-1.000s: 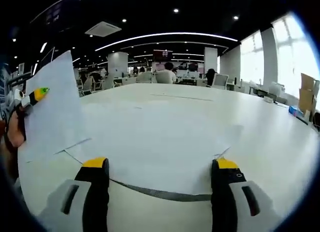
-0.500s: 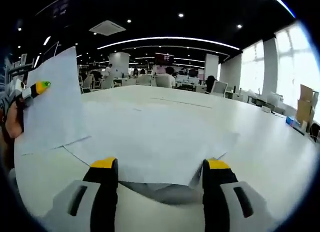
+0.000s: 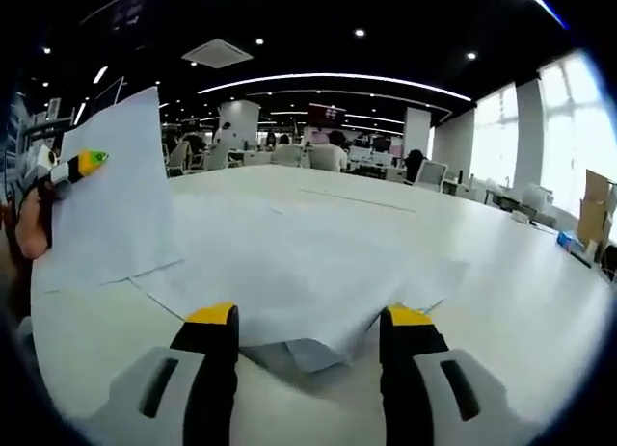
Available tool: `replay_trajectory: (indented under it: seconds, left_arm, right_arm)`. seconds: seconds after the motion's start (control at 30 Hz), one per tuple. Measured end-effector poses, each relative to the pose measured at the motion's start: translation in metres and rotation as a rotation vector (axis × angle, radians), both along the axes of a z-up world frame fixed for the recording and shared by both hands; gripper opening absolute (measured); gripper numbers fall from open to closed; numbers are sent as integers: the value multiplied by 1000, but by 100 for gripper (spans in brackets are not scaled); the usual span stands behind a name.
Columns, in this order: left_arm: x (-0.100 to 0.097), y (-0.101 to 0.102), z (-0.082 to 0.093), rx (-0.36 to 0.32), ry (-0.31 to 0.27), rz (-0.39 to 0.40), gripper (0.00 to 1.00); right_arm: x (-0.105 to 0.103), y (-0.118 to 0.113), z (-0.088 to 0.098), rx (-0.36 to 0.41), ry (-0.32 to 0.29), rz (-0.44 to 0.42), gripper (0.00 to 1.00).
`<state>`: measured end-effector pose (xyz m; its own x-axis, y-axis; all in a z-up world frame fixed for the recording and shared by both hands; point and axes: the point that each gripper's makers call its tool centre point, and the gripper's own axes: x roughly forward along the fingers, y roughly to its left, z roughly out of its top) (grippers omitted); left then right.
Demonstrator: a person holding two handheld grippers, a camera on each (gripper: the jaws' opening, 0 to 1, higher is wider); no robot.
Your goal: Organize the stack of printing papers by aligning and flattening the scattered papers on the table
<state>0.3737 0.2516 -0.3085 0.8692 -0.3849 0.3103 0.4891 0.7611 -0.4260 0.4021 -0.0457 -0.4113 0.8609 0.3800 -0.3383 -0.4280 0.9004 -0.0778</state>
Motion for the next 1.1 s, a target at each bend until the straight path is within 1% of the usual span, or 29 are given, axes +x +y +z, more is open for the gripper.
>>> replay_trajectory:
  seconds: [0.2, 0.3, 0.47, 0.57, 0.7, 0.9, 1.1]
  left_arm:
    - [0, 0, 0, 0, -1, 0, 6]
    - [0, 1, 0, -1, -1, 1, 6]
    - [0, 2, 0, -1, -2, 1, 6]
    - [1, 3, 0, 0, -1, 1, 6]
    - [1, 4, 0, 0, -1, 2, 6]
    - [4, 9, -2, 0, 0, 2, 6]
    - [6, 11, -3, 2, 1, 3, 6]
  right_arm:
    - [1, 2, -1, 5, 10, 12, 49]
    - [1, 3, -2, 9, 15, 25, 43]
    - [0, 6, -2, 9, 18, 42, 37]
    - [-2, 10, -3, 23, 33, 60, 30]
    - [-7, 19, -4, 42, 53, 110, 16]
    - [-9, 23, -4, 51, 61, 129, 11]
    - [-10, 24, -4, 46, 58, 131, 10]
